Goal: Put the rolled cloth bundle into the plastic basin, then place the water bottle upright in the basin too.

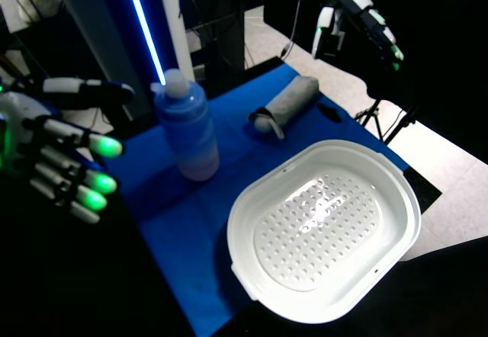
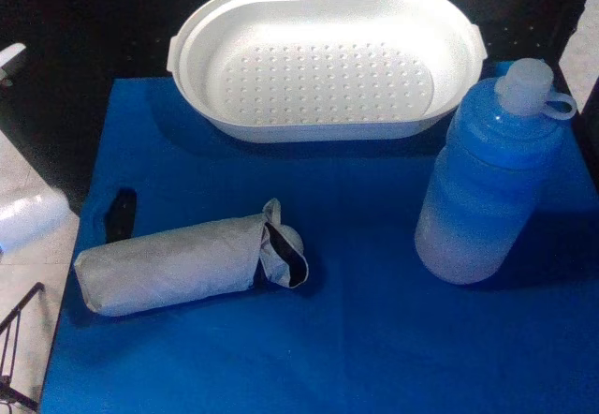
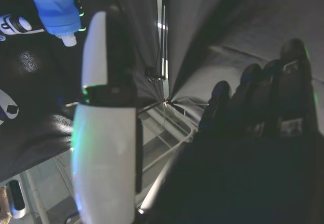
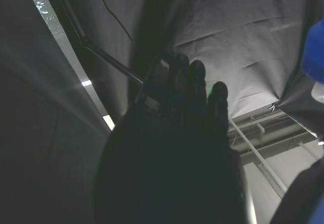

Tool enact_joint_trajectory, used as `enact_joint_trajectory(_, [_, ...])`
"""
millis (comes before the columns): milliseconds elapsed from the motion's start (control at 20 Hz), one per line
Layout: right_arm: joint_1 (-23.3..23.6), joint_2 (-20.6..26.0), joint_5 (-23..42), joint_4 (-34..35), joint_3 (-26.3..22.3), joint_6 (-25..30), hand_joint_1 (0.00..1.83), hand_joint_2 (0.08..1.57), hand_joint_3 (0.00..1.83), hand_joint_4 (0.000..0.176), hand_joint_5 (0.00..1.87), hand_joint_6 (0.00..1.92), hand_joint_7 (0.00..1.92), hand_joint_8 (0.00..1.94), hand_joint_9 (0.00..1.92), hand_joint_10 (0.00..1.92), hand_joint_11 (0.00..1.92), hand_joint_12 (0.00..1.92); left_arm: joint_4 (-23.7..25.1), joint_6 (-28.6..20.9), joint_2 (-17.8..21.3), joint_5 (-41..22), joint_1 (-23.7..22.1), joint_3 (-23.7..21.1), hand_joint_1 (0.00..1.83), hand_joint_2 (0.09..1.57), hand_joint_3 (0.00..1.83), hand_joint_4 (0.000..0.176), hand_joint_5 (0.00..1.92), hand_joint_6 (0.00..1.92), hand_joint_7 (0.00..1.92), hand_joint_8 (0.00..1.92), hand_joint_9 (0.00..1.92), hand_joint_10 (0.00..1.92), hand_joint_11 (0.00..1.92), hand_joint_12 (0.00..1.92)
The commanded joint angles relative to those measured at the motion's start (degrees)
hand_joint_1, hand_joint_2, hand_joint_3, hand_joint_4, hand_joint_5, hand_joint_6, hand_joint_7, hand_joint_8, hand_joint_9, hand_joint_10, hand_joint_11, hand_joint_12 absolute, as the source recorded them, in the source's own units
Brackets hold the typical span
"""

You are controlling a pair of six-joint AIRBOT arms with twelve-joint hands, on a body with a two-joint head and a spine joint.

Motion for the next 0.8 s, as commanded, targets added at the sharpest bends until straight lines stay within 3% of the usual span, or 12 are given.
enact_joint_trajectory(0, [0.49, 0.14, 6.9, -0.24, 0.45, 0.66, 0.47, 1.27, 0.0, 0.06, 0.17, 0.0, 0.22, 0.0, 0.19, 0.0, 0.21, 0.05, 0.2, -0.51, 0.05, -7.22, -0.18, 0.44, 0.23, 1.04, 0.0, 0.176, 0.08, 0.0, 0.0, 0.0, 0.0, 0.0, 0.0, 0.0])
enact_joint_trajectory(250, [0.49, 0.09, 6.72, -0.2, 0.52, 0.66, 0.45, 1.27, 0.0, 0.068, 0.17, 0.0, 0.22, 0.0, 0.18, 0.0, 0.21, 0.03, 5.11, -0.66, 0.91, -6.26, -2.35, 0.56, 0.31, 1.03, 0.0, 0.176, 0.05, 0.0, 0.0, 0.0, 0.0, 0.0, 0.0, 0.0])
enact_joint_trajectory(300, [0.49, 0.05, 6.68, -0.18, 0.55, 0.66, 0.45, 1.27, 0.0, 0.07, 0.17, 0.0, 0.22, 0.0, 0.18, 0.0, 0.21, 0.03, 7.41, -0.6, 1.34, -5.28, -3.37, 0.56, 0.51, 0.92, 0.0, 0.176, 0.03, 0.0, 0.0, 0.0, 0.0, 0.0, 0.0, 0.0])
enact_joint_trajectory(400, [0.5, -0.06, 6.59, -0.17, 0.66, 0.66, 0.46, 1.27, 0.0, 0.069, 0.17, 0.0, 0.21, 0.0, 0.18, 0.0, 0.21, 0.02, 11.17, -0.4, 2.15, -2.77, -5.55, 0.55, 0.71, 0.83, 0.0, 0.176, 0.03, 0.01, 0.0, 0.0, 0.0, 0.0, 0.02, 0.01])
enact_joint_trajectory(600, [0.5, -0.17, 6.36, -0.15, 0.86, 0.66, 0.46, 1.28, 0.0, 0.07, 0.17, 0.0, 0.21, 0.0, 0.18, 0.0, 0.22, 0.02, 19.36, -0.34, 3.93, 5.75, -10.44, 1.08, 0.55, 0.81, 0.0, 0.176, 0.01, 0.0, 0.01, 0.0, 0.0, 0.0, 0.05, 0.01])
enact_joint_trajectory(700, [0.52, -0.29, 6.22, -0.15, 0.99, 0.66, 0.43, 1.28, 0.0, 0.085, 0.17, 0.0, 0.21, 0.0, 0.18, 0.0, 0.22, 0.01, 22.98, -0.4, 4.3, 11.11, -12.56, 1.8, 0.64, 0.78, 0.0, 0.176, 0.06, 0.02, 0.07, 0.02, 0.03, 0.01, 0.07, 0.02])
enact_joint_trajectory(750, [0.53, -0.34, 6.14, -0.15, 1.05, 0.66, 0.43, 1.28, 0.0, 0.08, 0.17, 0.0, 0.21, 0.0, 0.18, 0.0, 0.22, 0.01, 24.48, -0.54, 4.35, 13.78, -13.51, 2.19, 0.71, 0.77, 0.0, 0.176, 0.04, 0.01, 0.02, 0.0, 0.01, 0.0, 0.06, 0.01])
